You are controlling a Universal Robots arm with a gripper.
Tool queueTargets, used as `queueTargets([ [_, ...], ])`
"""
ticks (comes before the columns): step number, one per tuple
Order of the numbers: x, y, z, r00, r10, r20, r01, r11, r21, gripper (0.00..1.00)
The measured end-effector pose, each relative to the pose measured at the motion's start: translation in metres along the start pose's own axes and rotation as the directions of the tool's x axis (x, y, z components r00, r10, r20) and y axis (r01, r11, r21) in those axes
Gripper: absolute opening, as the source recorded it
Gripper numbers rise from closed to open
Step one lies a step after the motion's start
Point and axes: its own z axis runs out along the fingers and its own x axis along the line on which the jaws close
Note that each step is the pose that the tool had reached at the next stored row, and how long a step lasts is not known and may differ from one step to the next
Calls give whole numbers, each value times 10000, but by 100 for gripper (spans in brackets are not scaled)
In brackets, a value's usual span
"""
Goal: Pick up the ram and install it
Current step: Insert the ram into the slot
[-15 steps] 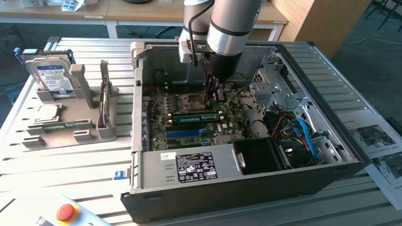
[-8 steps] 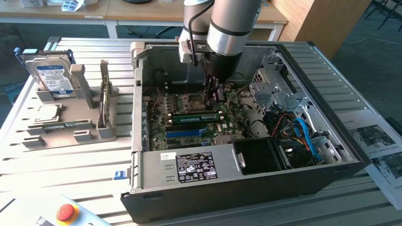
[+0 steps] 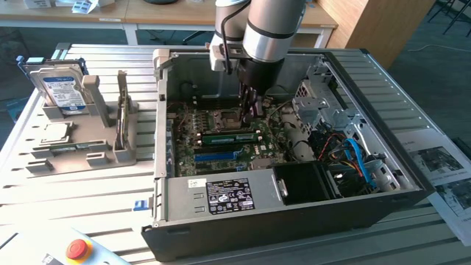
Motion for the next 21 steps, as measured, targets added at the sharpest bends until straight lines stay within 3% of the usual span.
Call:
queueTargets([
  [9,0,0,-1,10000,0,0,0,10000,1,25],
  [21,-1,4,-81,10000,1,-6,-1,10000,1,25],
])
